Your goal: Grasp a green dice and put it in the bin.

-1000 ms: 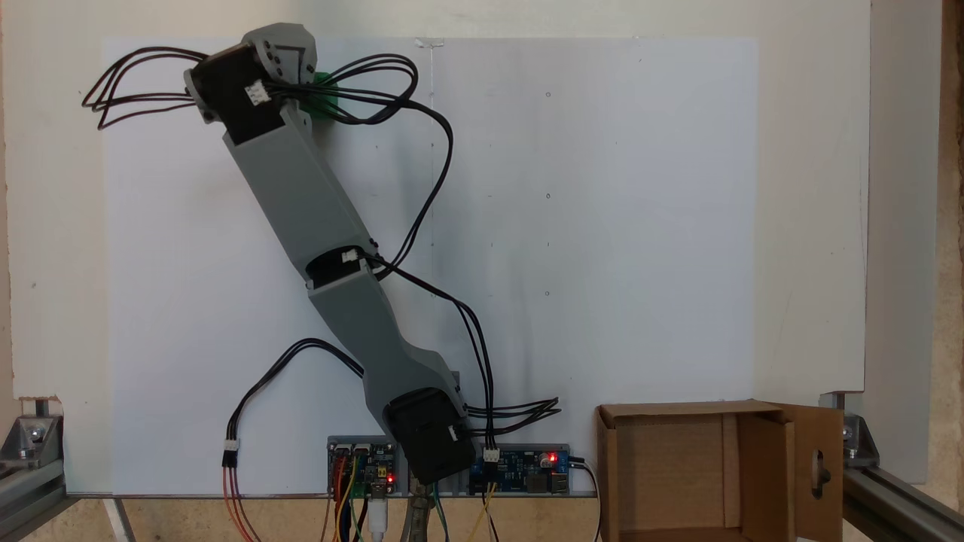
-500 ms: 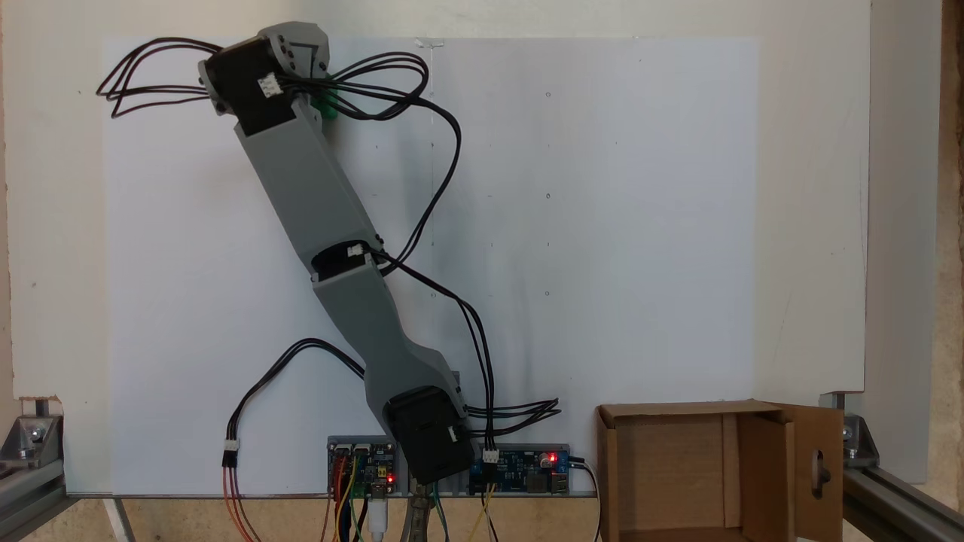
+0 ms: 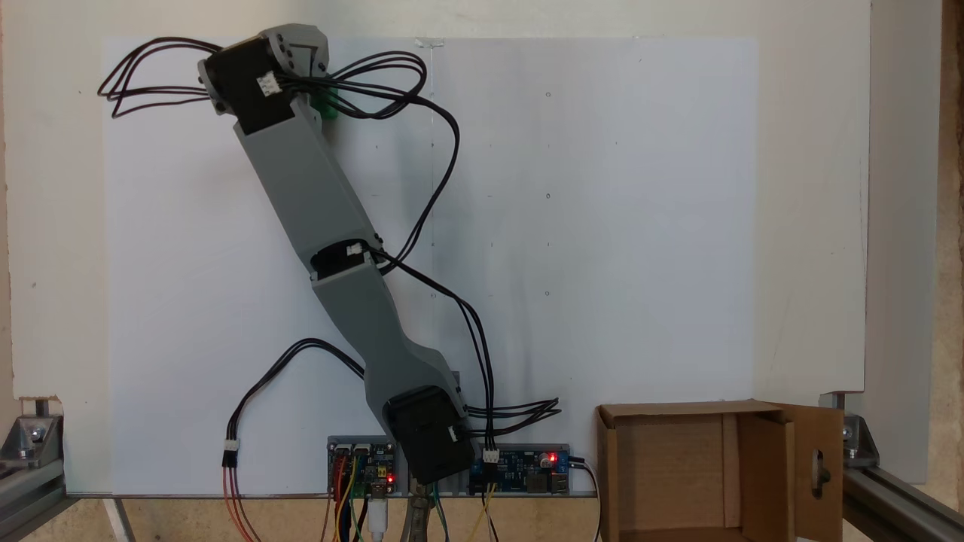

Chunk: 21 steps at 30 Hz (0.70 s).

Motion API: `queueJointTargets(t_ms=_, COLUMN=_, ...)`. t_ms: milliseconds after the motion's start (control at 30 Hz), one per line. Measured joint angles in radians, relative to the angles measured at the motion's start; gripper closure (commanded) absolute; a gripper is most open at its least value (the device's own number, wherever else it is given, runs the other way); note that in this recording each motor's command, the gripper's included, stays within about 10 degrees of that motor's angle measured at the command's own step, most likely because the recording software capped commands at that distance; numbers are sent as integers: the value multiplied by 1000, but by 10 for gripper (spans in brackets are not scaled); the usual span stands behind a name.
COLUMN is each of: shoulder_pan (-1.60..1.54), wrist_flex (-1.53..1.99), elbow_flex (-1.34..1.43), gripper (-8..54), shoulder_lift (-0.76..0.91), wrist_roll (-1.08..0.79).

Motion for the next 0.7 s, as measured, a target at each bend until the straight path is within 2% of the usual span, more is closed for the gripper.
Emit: queueJointTargets(t_ms=700, shoulder_pan=-3, wrist_flex=0, elbow_flex=20, gripper=16, shoulder_lift=-71, wrist_roll=0)
